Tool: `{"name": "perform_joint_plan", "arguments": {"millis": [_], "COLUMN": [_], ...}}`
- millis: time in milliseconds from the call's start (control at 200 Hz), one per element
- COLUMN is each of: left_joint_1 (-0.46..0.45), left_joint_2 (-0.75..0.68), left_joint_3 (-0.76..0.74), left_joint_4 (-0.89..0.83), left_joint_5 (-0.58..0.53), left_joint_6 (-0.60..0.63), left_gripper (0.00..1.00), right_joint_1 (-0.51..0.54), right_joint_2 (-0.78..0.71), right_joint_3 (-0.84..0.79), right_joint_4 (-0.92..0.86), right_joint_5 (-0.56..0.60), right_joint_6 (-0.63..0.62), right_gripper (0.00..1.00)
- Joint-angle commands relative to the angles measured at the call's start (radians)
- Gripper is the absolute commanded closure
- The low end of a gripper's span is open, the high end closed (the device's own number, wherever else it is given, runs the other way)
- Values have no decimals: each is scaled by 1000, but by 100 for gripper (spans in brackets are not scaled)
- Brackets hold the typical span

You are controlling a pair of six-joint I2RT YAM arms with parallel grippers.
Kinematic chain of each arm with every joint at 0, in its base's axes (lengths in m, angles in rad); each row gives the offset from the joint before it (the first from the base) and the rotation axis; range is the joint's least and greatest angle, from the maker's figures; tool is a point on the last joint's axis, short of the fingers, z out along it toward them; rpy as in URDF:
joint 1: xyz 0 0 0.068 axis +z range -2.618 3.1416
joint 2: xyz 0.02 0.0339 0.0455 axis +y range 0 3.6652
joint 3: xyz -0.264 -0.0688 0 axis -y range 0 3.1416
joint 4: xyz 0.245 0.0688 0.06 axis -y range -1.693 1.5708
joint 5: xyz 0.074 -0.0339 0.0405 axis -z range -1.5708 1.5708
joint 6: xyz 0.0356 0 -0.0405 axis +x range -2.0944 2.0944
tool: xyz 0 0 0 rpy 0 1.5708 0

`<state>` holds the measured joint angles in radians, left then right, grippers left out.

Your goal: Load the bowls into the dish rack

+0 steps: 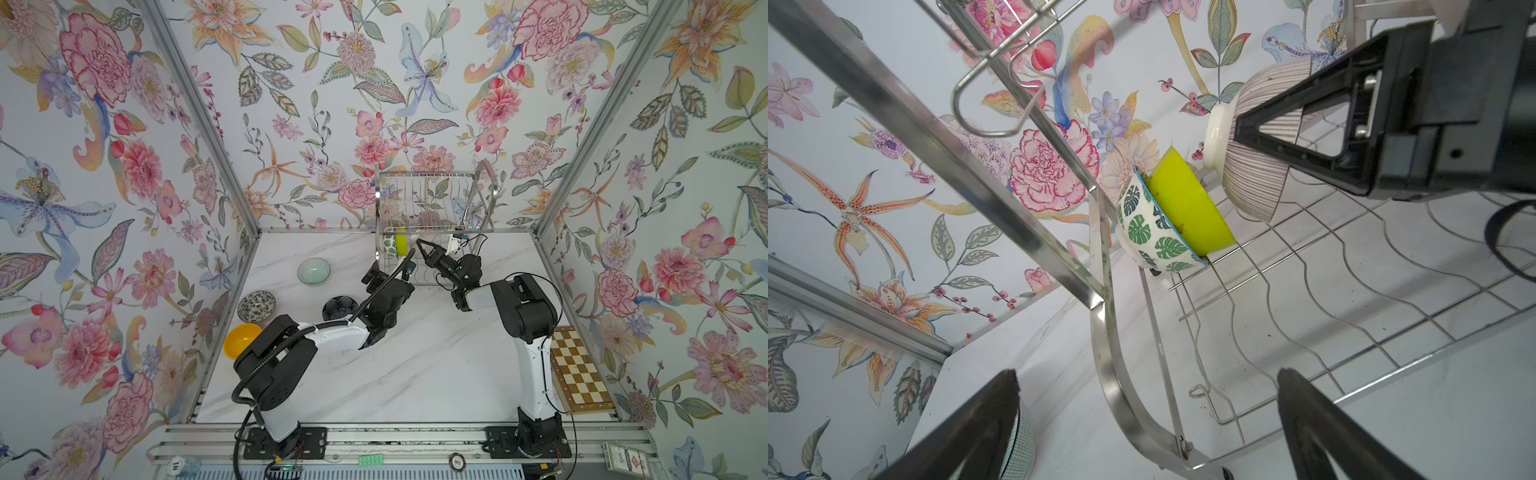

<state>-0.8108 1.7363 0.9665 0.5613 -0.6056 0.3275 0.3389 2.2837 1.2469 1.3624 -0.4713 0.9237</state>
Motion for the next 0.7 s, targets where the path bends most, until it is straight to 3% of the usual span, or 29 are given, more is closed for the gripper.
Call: {"name": "perform_joint_plan", "arguments": {"millis": [0,691], "left_joint_1": [12,24], "left_joint_2": [-17,11], "left_joint_3": [-9,8], "left_joint_4": [-10,-32], "left_joint_5": [6,7], "left_joint_6": [-16,-38], "left_gripper": [1,1], "right_joint_1": [5,11], "right_joint_2": [28,140], "right_joint_3": [78,257], "right_joint_4": [17,-136], "right_joint_5": [2,-53], "right_joint_6": [-5,38], "right_gripper": [100,100]}}
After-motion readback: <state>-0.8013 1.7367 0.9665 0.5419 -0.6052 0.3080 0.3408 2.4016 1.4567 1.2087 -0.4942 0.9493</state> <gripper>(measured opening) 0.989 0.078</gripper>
